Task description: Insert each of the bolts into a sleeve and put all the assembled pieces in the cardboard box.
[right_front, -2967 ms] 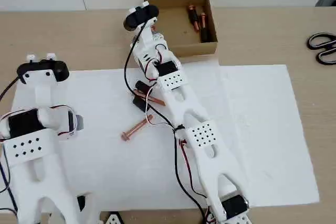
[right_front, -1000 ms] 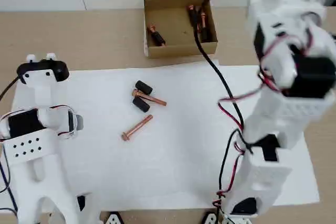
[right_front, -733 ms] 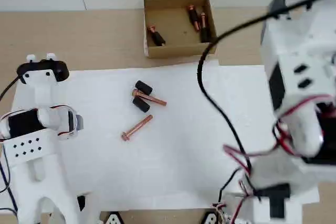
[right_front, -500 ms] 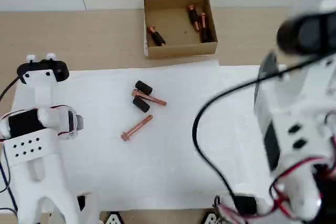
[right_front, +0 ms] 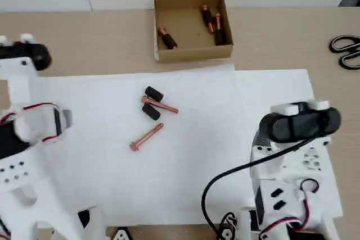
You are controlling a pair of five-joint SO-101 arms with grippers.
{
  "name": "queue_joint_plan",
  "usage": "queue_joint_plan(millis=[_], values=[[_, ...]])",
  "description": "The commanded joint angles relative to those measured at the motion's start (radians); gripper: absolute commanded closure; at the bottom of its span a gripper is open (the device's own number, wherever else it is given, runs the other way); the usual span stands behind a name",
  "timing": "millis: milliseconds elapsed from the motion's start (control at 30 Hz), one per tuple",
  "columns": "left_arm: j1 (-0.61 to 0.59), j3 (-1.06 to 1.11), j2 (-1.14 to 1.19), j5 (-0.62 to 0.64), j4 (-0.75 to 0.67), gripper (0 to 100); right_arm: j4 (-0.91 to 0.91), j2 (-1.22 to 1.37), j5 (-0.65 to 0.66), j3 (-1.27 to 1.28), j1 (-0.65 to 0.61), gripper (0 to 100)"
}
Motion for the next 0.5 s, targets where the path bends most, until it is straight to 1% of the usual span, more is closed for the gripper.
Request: queue_joint_plan(millis=[0, 233, 367, 467], values=[[-0.089, -0.117, -0.023, -0.005, 0.017, 81, -0.139, -0.097, 0.008, 0.146, 0.004, 83.3], [-0.227, -0.14, -0.023, -0.003, 0.02, 81, -0.191, -0.137, 0.008, 0.354, 0.004, 83.3], [-0.242, -0.14, -0.028, 0.0, 0.02, 81, -0.205, -0.145, 0.002, 0.431, 0.007, 83.3], [-0.241, -0.137, -0.091, 0.002, 0.021, 81, -0.206, -0.147, 0.0, 0.436, 0.007, 83.1]])
